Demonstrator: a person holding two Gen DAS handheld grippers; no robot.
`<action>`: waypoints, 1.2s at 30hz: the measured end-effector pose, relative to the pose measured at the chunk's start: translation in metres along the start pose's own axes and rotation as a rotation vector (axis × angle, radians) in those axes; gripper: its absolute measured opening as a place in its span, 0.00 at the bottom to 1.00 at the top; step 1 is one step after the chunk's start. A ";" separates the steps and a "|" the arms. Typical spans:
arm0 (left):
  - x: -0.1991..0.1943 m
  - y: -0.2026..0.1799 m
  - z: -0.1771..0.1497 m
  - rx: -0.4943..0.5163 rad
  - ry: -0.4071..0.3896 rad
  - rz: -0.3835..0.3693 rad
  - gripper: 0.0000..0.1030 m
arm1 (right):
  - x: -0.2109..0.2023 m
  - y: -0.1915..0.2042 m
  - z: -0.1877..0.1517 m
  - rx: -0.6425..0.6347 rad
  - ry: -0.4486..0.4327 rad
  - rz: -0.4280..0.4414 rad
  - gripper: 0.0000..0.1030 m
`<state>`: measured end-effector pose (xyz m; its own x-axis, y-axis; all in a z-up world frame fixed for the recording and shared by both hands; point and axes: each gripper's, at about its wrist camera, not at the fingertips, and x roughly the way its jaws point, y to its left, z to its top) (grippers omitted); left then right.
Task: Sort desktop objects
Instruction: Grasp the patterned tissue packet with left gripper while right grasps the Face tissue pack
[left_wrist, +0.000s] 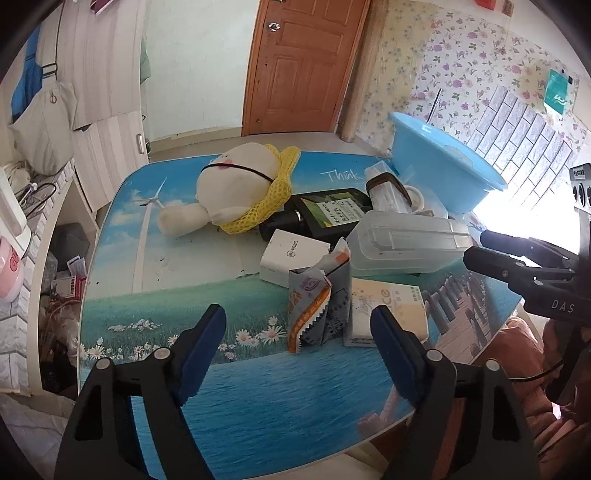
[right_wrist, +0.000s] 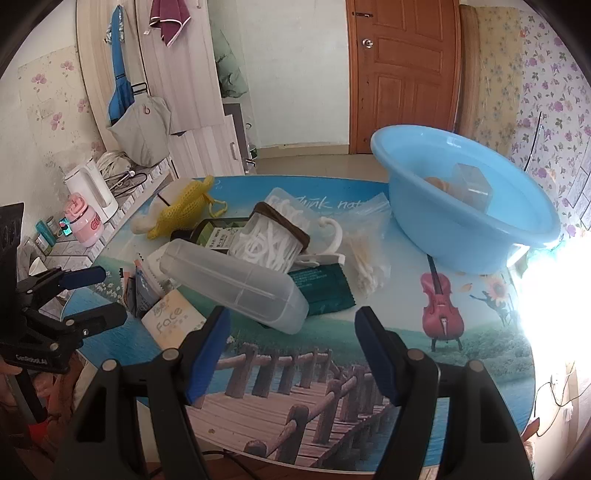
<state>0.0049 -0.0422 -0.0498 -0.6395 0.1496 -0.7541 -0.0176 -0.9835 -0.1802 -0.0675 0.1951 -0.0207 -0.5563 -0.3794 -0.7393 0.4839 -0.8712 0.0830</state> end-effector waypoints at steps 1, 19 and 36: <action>0.001 -0.001 0.000 0.006 0.001 -0.003 0.76 | 0.000 0.001 0.000 0.002 0.001 0.004 0.68; 0.003 0.006 -0.009 0.053 0.018 -0.040 0.31 | 0.015 0.035 -0.008 -0.066 0.080 0.106 0.68; -0.005 0.019 -0.016 0.034 0.024 -0.028 0.31 | 0.057 0.087 -0.018 -0.290 0.161 0.183 0.58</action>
<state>0.0202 -0.0598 -0.0593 -0.6198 0.1790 -0.7641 -0.0614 -0.9817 -0.1801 -0.0445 0.1031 -0.0673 -0.3410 -0.4470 -0.8270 0.7498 -0.6600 0.0476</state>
